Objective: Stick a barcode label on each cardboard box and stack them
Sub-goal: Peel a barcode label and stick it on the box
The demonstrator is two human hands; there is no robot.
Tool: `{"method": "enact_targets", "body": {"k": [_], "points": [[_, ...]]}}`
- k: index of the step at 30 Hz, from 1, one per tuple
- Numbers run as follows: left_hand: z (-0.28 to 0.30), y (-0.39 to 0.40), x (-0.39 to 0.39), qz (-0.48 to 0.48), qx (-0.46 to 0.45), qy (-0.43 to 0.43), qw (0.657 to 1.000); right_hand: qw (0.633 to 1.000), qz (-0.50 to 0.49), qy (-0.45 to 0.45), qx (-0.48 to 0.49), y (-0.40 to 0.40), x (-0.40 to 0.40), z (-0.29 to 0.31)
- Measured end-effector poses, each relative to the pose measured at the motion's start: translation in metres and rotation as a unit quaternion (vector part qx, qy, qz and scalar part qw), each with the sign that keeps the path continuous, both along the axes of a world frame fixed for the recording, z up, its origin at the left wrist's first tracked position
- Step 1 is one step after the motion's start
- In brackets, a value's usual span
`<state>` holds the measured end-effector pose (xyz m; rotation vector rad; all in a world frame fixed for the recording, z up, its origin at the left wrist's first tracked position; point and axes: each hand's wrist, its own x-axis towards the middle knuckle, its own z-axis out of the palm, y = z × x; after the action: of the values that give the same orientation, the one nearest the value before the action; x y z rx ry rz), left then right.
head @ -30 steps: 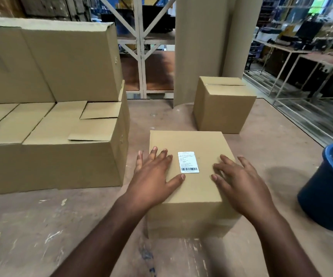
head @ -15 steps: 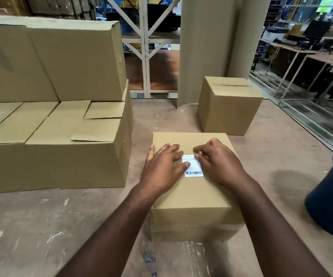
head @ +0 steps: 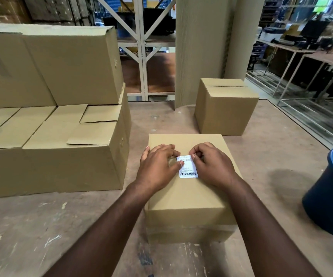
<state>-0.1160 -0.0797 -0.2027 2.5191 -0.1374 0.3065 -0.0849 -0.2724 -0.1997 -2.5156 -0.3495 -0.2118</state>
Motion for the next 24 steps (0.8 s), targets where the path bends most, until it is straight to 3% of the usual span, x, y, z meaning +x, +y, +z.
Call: {"method": "enact_targets", "body": {"k": [8,13,19,24], "points": [[0.0085,-0.0046,0.0013,0.019,-0.017,0.016,1.0,0.998,-0.006,0.01,0.056,0.0,-0.0027,0.0021],[0.0055,-0.0045,0.001,0.03,-0.038,0.006,0.999,0.988,0.011,0.033,0.151,-0.0028,-0.006,0.0044],[0.0079,-0.0059,0.0005,0.039,-0.087,0.001,0.995,0.998,0.024,0.003,0.061,-0.0006,-0.0051,0.0016],[0.0092,-0.0071,-0.0027,0.059,-0.18,-0.015,0.982,0.983,0.039,0.025,0.179,-0.0021,-0.0042,0.0007]]}}
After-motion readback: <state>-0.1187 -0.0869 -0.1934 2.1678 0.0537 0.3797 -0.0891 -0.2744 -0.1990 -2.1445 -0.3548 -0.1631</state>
